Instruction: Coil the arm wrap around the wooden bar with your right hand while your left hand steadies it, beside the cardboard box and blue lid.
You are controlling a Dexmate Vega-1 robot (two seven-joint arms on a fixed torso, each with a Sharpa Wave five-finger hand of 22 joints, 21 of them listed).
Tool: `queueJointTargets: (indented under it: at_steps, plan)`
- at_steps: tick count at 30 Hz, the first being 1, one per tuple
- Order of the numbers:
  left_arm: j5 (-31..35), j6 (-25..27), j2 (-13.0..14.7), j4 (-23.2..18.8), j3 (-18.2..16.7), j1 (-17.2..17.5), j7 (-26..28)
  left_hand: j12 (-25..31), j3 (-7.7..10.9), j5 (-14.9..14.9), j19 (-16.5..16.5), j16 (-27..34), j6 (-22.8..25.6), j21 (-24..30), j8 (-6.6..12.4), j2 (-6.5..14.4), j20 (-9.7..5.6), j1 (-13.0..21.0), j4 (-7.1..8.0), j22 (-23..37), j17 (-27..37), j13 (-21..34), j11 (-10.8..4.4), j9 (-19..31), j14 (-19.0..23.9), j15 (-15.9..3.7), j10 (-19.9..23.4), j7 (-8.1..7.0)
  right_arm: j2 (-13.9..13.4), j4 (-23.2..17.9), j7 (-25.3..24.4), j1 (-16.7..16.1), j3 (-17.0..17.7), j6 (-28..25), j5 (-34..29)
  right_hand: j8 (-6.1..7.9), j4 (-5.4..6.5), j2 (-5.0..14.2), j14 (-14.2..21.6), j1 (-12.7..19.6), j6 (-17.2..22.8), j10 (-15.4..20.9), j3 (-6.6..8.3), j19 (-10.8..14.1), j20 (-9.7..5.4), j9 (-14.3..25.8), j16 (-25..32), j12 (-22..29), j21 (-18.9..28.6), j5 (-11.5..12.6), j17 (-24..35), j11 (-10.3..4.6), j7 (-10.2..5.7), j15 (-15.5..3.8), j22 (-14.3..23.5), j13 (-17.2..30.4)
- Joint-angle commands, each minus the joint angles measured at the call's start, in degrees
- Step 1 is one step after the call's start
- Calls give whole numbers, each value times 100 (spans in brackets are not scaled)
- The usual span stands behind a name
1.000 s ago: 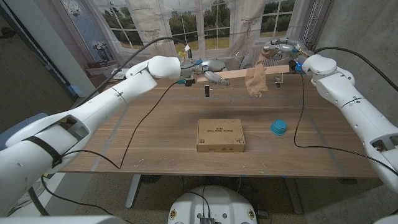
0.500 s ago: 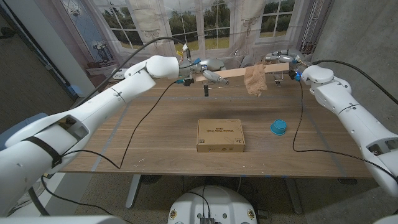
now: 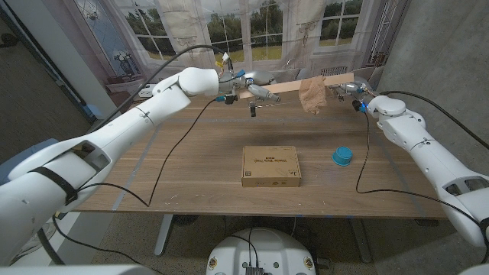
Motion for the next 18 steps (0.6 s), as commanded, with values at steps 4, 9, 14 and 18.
queueJointTargets:
  at_steps: [4, 9, 14, 18]
  plan:
    - [13, 56, -36, 16, 2, -32, 25, 36, 26, 0, -7, 37, -161, 13, 42, 52, -165, 25, -19, 32, 27, 17, -42, 26, -2, -30, 27, 115, 205, 403, 185, -411, 142, 624, 238, -25, 17, 1877, 2385, 1891, 45, 855, 28, -181, -944, 16, 4, 5, 48, 23, 12, 517, 42, -1974, -8, 29]
    - [16, 79, -63, 33, 20, -56, 4, 37, 27, 2, -6, 38, -168, 10, 47, 52, -167, 24, -18, 34, 26, 18, -48, 35, -2, -21, 30, 105, 153, 247, 141, -653, 227, 652, 326, -28, 14, 1879, 2399, 1898, 48, 865, 26, -182, -940, 17, 2, -10, 59, 20, 11, 521, 52, -1974, -8, 22]
    - [41, 82, -102, 65, 44, -84, 3, 35, 26, -1, -7, 34, -163, 14, 38, 54, -160, 25, -18, 39, 22, 19, -47, 15, -12, -23, 23, 110, 113, 145, 173, -863, 309, 750, 439, -34, 12, 1878, 2408, 1904, 43, 855, 22, -188, -937, 22, -8, -17, 70, 17, 5, 517, 48, -1975, -9, 49]
    - [63, 133, -92, 11, 46, -74, 21, 35, 28, 0, -6, 31, -186, -9, 54, 58, -164, 29, -19, 4, 44, 18, -50, 45, -31, -23, 23, 114, 50, -68, 127, -1126, 383, 828, 512, -32, 10, 1877, 2419, 1908, 55, 852, 21, -191, -937, 23, -3, -24, 76, 16, 16, 521, 63, -1974, -9, 56]
